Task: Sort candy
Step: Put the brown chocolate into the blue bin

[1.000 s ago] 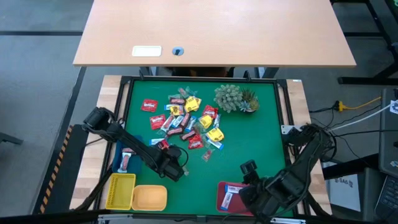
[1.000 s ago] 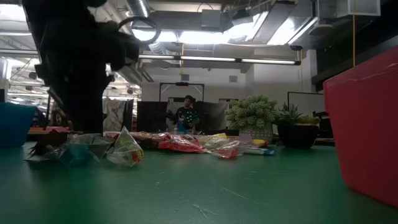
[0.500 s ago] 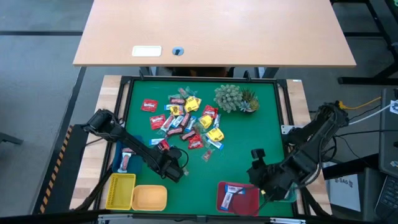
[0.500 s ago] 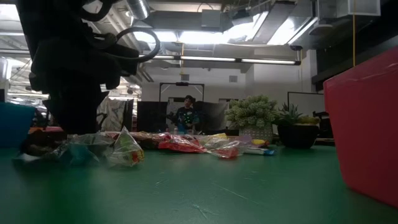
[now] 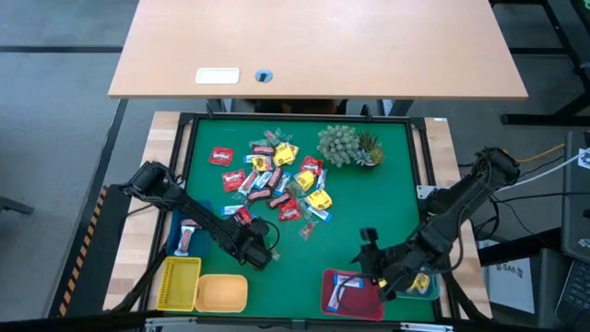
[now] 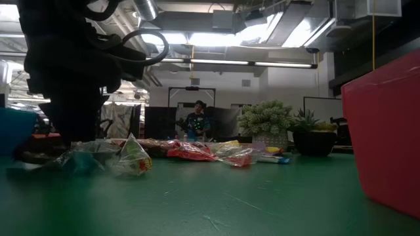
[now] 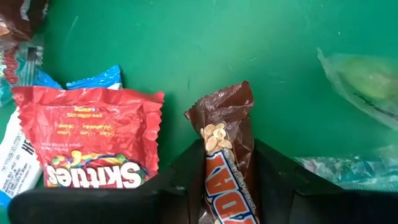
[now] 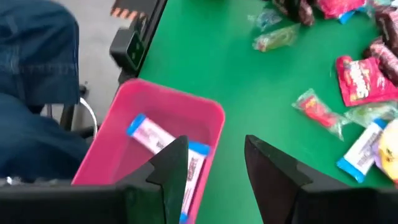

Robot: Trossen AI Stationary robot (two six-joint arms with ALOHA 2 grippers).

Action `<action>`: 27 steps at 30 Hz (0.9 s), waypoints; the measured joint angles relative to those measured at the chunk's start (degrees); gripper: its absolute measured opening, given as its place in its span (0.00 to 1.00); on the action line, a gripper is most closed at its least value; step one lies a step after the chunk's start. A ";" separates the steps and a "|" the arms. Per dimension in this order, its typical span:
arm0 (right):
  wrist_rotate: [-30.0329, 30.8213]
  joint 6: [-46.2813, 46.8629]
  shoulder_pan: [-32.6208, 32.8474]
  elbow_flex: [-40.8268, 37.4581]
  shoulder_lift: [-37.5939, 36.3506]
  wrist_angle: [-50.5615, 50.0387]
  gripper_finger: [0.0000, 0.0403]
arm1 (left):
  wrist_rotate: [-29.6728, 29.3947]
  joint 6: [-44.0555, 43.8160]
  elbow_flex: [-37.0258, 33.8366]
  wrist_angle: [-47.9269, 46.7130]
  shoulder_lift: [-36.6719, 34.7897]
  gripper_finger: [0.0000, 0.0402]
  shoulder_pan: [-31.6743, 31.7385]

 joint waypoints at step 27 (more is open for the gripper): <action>3.84 0.00 -11.99 -2.27 0.02 3.49 0.39 | 2.45 17.12 26.08 -35.41 -0.10 0.25 1.63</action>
